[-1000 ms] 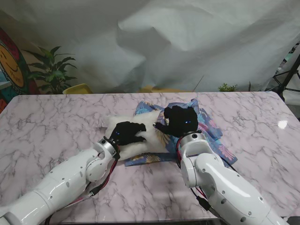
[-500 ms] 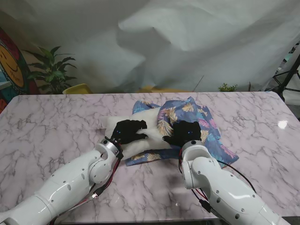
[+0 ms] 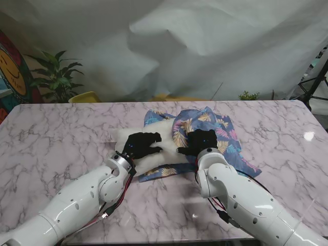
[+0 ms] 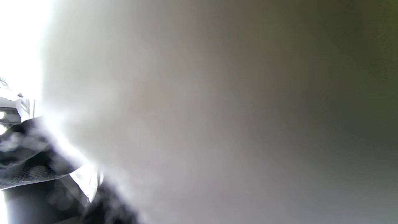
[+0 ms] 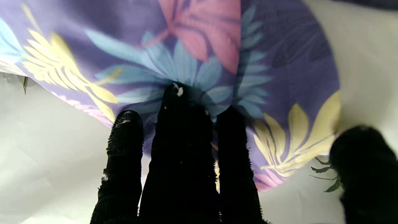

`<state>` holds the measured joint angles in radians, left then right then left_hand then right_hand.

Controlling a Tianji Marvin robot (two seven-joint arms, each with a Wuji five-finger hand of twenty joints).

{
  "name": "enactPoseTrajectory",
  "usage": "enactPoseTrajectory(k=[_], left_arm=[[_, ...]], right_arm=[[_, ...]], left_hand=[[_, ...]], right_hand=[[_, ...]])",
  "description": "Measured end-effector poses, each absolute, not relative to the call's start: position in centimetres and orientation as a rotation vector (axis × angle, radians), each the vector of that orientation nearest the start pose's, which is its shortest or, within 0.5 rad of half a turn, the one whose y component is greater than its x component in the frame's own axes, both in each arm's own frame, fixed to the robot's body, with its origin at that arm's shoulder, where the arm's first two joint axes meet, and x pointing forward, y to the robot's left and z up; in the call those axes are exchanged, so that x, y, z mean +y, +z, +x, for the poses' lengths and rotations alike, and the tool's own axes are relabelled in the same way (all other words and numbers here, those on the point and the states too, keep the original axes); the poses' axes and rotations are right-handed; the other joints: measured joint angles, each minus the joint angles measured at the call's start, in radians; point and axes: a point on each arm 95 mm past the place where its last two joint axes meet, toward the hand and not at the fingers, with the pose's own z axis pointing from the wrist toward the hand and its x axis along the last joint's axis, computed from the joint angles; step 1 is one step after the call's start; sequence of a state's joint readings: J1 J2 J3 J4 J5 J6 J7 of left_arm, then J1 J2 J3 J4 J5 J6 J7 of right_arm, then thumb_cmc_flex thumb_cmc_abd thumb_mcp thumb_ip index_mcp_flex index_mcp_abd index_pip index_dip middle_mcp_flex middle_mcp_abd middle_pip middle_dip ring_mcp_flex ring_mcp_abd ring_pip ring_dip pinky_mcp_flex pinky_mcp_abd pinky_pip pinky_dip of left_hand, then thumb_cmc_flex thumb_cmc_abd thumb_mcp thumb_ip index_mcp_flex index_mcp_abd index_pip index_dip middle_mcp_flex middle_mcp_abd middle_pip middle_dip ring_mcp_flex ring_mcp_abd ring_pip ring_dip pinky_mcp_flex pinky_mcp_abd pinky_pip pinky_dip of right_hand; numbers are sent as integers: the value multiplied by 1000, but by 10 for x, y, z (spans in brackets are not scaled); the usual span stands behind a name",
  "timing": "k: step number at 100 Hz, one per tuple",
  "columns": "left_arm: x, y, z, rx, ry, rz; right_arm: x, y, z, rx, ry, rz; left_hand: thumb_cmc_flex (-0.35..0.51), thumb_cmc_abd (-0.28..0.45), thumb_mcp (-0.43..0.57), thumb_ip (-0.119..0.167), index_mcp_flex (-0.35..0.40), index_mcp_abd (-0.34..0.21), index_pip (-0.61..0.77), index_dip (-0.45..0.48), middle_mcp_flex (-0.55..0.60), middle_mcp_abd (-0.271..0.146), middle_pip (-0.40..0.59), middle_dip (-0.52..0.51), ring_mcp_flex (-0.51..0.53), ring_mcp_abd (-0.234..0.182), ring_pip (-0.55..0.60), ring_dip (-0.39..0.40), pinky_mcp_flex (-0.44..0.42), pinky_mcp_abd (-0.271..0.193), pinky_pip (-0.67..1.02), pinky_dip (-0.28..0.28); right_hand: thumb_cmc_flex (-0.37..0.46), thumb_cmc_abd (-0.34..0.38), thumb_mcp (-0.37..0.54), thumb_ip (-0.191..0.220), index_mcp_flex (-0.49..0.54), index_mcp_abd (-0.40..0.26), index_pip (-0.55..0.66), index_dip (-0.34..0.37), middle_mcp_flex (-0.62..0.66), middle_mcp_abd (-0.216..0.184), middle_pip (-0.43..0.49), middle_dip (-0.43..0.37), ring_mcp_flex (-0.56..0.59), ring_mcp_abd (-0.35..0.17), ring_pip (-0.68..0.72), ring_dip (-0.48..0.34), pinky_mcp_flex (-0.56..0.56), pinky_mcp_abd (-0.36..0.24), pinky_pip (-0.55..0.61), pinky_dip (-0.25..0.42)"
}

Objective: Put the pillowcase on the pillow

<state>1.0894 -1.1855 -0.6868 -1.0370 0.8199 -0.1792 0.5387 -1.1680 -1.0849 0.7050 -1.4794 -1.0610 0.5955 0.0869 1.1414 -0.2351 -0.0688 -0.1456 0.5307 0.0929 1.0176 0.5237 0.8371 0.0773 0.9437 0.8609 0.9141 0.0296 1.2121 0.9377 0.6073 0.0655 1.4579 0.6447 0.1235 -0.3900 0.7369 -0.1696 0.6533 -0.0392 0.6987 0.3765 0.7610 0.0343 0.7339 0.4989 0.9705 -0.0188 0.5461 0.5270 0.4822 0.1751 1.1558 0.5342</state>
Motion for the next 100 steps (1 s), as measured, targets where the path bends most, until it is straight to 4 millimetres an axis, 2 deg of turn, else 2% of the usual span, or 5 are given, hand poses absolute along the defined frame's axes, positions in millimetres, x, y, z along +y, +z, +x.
enactPoseTrajectory(k=[11, 17, 37, 60, 100], left_arm=[[-81, -355, 471, 1436, -1840, -934], [-83, -354, 472, 1430, -1838, -937], [-85, -354, 473, 1427, -1809, -974], [-89, -355, 475, 1407, -1762, -1009], [-103, -347, 476, 1257, -1808, -1071]], right_arm=[[75, -310, 459, 1338, 1159, 1022], [77, -311, 461, 1301, 1185, 1001], [81, -303, 460, 1296, 1208, 1050], [99, -284, 448, 1225, 1384, 1121], [133, -277, 437, 1319, 1522, 1218]], left_hand=[[0, 2, 0, 0, 0, 0, 1, 0, 0, 0, 0, -1, 0, -4, 0, -1, 5, 0, 10, 0], [0, 2, 0, 0, 0, 0, 1, 0, 0, 0, 0, -1, 1, -4, 0, -9, 9, 0, 10, -2], [0, 13, 0, 0, 0, 0, 3, 12, 1, 0, 8, -1, 9, -6, 0, -9, 21, 0, 11, -12], [1, 32, 0, 0, 0, 12, 3, 17, 2, -8, 12, -1, 15, -15, 2, -16, 46, -3, 24, -24], [2, 42, 0, 0, 1, 32, 4, 37, 14, -21, 25, -1, 36, -29, 17, -26, 79, -13, 36, -49]], right_hand=[[207, -245, 237, -129, 101, -243, 307, -152, 219, -111, 25, 20, 169, -71, 75, 40, 58, -3, 13, -1], [293, -313, 308, -141, 185, -323, 396, -208, 343, -147, 26, 26, 257, -92, 123, 64, 89, -22, 28, -5], [326, -335, 342, -146, 216, -322, 418, -226, 419, -141, 27, 103, 324, -103, 224, 131, 119, -30, 55, -18], [363, -285, 353, -157, 181, -257, 420, -123, 392, -118, 86, 198, 325, -102, 322, 171, 119, -29, 63, -24], [391, -245, 353, -162, 149, -196, 433, -87, 380, -107, 107, 224, 325, -101, 347, 173, 119, -29, 63, -30]])
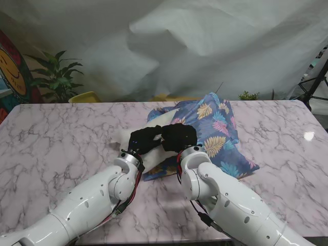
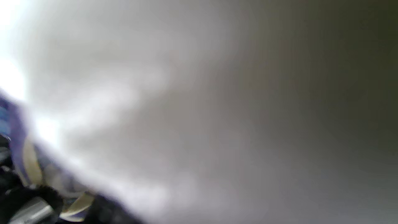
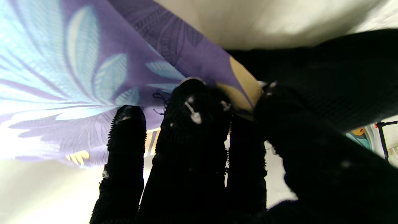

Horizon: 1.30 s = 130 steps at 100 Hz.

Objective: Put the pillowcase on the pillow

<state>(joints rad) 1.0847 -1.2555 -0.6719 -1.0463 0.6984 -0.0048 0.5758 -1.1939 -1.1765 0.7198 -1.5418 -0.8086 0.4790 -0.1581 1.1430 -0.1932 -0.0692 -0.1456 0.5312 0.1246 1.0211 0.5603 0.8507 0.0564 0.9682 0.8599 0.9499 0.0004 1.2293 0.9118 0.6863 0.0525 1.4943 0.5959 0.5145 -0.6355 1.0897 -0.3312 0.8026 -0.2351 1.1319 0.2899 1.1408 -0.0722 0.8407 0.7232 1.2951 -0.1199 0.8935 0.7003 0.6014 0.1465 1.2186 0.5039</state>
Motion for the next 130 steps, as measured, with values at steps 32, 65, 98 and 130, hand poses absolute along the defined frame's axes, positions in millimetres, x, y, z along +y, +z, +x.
enactPoseTrajectory(k=[32, 65, 98, 130], left_arm=[[-108, -332, 472, 1139, -1838, -1135], [-112, -337, 473, 1153, -1834, -1158], [-113, -341, 472, 1190, -1843, -1169], [-113, -350, 473, 1292, -1855, -1140]], right_arm=[[130, -278, 437, 1428, 1459, 1274], [136, -276, 435, 1388, 1688, 1340], [131, -280, 434, 1546, 1584, 1417], [96, -261, 415, 1490, 1555, 1365]], left_hand=[[0, 0, 0, 0, 0, 15, 0, 1, 1, 10, 6, 0, 1, 0, 26, 0, 7, -1, 22, -9], [11, 0, 0, 0, 0, 22, 1, 12, 1, 14, 14, 0, 11, 0, 38, -1, 17, -1, 26, -22], [25, 0, 0, 0, 0, 30, 1, 13, 1, 16, 15, 0, 18, -1, 43, -11, 23, -1, 26, -22], [25, 13, 0, 0, 0, 30, 1, 13, 1, 13, 15, 0, 19, -7, 43, -12, 23, -1, 26, -23]], right_hand=[[0, 11, 0, 0, -12, 1, 4, 0, -14, 9, 22, 2, 0, 0, 23, 15, 16, 0, 1, 0], [11, 22, 0, 0, -23, 37, 24, 9, -40, 43, 59, 3, 0, -15, 95, 16, 60, 1, 12, -5], [-121, 142, -89, 67, -102, 79, -78, -15, -227, 87, -9, -143, -93, 49, -290, -126, -59, 0, -35, -28], [-326, 455, -565, 186, -250, 205, -502, 72, -549, 173, -233, -337, -516, 226, -568, -309, -305, 85, -179, -41]])
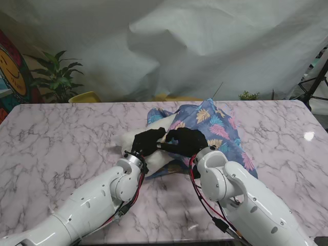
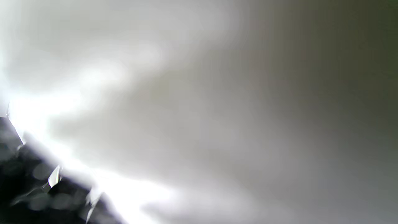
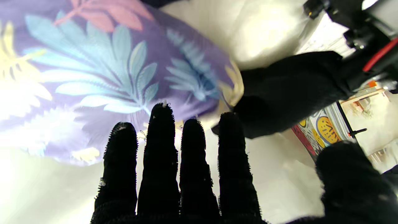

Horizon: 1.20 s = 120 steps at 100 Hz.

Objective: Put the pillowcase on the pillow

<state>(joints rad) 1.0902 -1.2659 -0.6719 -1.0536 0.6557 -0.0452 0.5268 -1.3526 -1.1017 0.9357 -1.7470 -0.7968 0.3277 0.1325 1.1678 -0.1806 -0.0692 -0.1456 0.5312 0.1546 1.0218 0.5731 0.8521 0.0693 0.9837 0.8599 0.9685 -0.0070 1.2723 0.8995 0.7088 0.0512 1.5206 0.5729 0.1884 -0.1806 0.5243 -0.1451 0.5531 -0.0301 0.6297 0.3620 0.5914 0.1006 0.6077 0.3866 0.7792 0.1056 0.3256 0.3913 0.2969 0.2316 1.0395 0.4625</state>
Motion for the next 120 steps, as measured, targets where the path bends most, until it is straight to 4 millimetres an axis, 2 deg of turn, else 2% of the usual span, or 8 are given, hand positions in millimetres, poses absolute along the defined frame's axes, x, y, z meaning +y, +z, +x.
enactPoseTrajectory(k=[16, 21, 42, 54, 72, 86, 102, 120], left_arm=[[-112, -352, 474, 1305, -1848, -1128], [-112, -351, 474, 1303, -1845, -1130], [-111, -348, 474, 1283, -1805, -1164], [-114, -348, 472, 1310, -1800, -1164], [-117, -350, 468, 1412, -1804, -1157], [-115, -351, 467, 1477, -1792, -1148], [-113, -351, 465, 1642, -1757, -1167], [-106, -345, 459, 1912, -1697, -1159]], right_arm=[[84, -249, 402, 1239, 1413, 1120], [79, -248, 399, 1175, 1308, 1119], [77, -273, 385, 1200, 1263, 1533], [76, -287, 382, 1205, 1232, 1601], [65, -320, 395, 1120, 1242, 1733], [59, -336, 404, 1084, 1272, 1780], [60, -339, 407, 1039, 1280, 1819], [62, -336, 411, 1046, 1278, 1803]], left_hand=[[0, 1, 0, 0, 0, -1, 0, 0, 0, -1, 0, 0, 0, -2, 0, 0, -2, 0, 0, 0], [0, 1, 0, 0, 0, -1, 0, 0, 0, -1, 0, 0, 0, -2, 0, 0, -2, 0, 0, 0], [0, 12, 1, 0, 0, -2, -1, 0, 0, -2, 0, -1, 0, -2, 0, -12, -11, 0, 0, -11], [0, 35, 1, 0, 0, -2, -52, -39, -5, -2, -11, -26, -7, -2, -7, -33, -42, 2, -14, -25], [-4, 52, -11, 12, 0, -2, -163, -126, -30, 7, -116, -95, -50, 18, -144, -43, -139, 51, -128, -37], [-131, 118, -8, 53, 0, -1, -332, -148, -89, 29, -247, -166, -137, 89, -312, -68, -247, 97, -264, -37], [-269, 183, 19, 84, -32, 39, -552, -172, -212, 56, -467, -310, -328, 206, -649, -226, -430, 138, -508, -52], [-434, 208, 37, 84, -199, 114, -818, -222, -482, 118, -746, -498, -657, 263, -983, -477, -645, 136, -968, -202]], right_hand=[[6, 25, -96, 17, 2, -33, -4, 13, -3, -6, 9, 7, -9, -21, 6, -1, 14, -21, -3, 6], [43, 32, -102, 21, 49, -31, 52, 42, 82, -4, 46, 29, 75, -25, 66, 20, 81, -11, 38, 18], [158, 139, -80, 31, 268, -58, 221, 115, 369, -38, 96, 66, 315, -62, 165, 86, 276, -9, 147, 33], [207, 226, -218, 41, 277, -55, 157, 73, 374, -25, 56, 45, 323, -38, 166, 86, 274, 15, 149, 13], [327, 347, -519, 74, 169, 44, 7, -14, 281, 38, -23, -34, 231, 17, 69, 45, 199, 55, 101, -34], [326, 360, -533, 75, 85, 105, -61, -46, 181, 76, -39, -58, 156, 45, 25, 11, 141, 79, 66, -52], [317, 370, -540, 76, 73, 147, -73, -49, 142, 89, -40, -59, 130, 53, 24, 1, 121, 82, 63, -57], [316, 370, -540, 76, 73, 172, -73, -50, 130, 92, -40, -60, 112, 53, 24, -12, 102, 82, 54, -61]])
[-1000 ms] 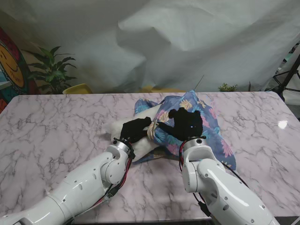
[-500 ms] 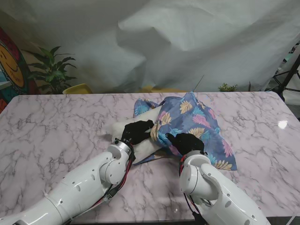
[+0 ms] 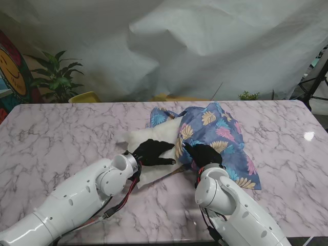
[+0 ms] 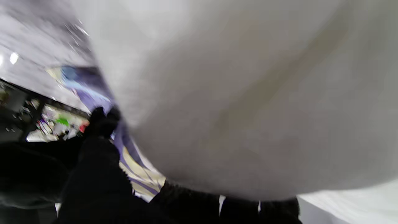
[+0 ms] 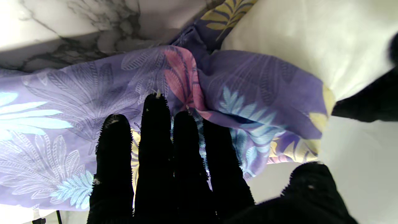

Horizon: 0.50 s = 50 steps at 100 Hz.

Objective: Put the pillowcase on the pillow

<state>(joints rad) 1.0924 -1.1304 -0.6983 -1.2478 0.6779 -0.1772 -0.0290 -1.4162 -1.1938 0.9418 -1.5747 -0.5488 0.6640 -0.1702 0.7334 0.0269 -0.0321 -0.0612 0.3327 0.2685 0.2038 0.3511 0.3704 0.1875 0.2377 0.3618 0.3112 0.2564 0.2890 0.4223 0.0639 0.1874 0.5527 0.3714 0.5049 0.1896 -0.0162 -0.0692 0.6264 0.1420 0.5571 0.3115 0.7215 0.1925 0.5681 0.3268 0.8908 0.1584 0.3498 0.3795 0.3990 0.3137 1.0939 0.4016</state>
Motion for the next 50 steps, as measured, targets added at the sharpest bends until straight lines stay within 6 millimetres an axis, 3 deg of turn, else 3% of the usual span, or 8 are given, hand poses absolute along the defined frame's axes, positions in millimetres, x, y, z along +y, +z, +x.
enactPoseTrajectory(k=[5, 9, 19, 33, 50], left_arm=[[-103, -341, 458, 1956, -1686, -1150], [-102, -339, 458, 1963, -1694, -1140], [-98, -336, 459, 1949, -1715, -1158], [-98, -331, 454, 1915, -1734, -1189], [-101, -330, 445, 1856, -1820, -1315]], right_arm=[[63, -335, 412, 1046, 1279, 1802], [63, -335, 413, 1046, 1279, 1802], [64, -333, 418, 1042, 1283, 1807], [64, -332, 428, 1047, 1286, 1794], [59, -332, 444, 1066, 1276, 1773]], left_hand=[[-23, 7, 1, 0, -29, 9, -45, -3, -60, 10, -50, -37, -74, 24, -60, -48, -28, 4, -113, -37], [-52, 9, -2, 0, -29, -6, -62, -3, -101, 14, -93, -62, -132, 50, -115, -87, -43, 40, -210, -61], [-112, 19, -3, 0, -74, -14, -100, -3, -170, 23, -153, -90, -212, 57, -167, -134, -55, 55, -354, -74], [-128, 40, -3, 0, -74, -14, -111, -3, -167, 34, -165, -100, -202, 60, -167, -136, -1, 81, -388, -80], [-98, 53, -1, 0, -42, -3, -105, 13, -59, 42, -175, -83, -60, 105, -107, -123, 156, 101, -378, -40]], right_hand=[[0, 0, 0, 0, 0, 0, 0, 0, 0, 1, 0, -1, -7, 0, -1, -6, -7, 0, -8, -5], [0, 0, 0, 0, 0, 0, 0, 0, -2, 1, 0, -4, -7, 0, -2, -11, -8, 0, -9, -7], [0, 0, 0, 0, 0, 0, 0, 0, -2, 1, 0, -9, -11, 0, -21, -14, -12, 0, -10, -10], [0, 0, 0, 0, 0, 0, 1, 0, -2, -3, 0, -9, -20, 0, -21, -23, -20, 0, -16, -11], [0, 0, 0, 0, -11, 0, 4, 0, -14, -16, 0, -9, -54, 0, -21, -26, -36, 0, -20, -15]])
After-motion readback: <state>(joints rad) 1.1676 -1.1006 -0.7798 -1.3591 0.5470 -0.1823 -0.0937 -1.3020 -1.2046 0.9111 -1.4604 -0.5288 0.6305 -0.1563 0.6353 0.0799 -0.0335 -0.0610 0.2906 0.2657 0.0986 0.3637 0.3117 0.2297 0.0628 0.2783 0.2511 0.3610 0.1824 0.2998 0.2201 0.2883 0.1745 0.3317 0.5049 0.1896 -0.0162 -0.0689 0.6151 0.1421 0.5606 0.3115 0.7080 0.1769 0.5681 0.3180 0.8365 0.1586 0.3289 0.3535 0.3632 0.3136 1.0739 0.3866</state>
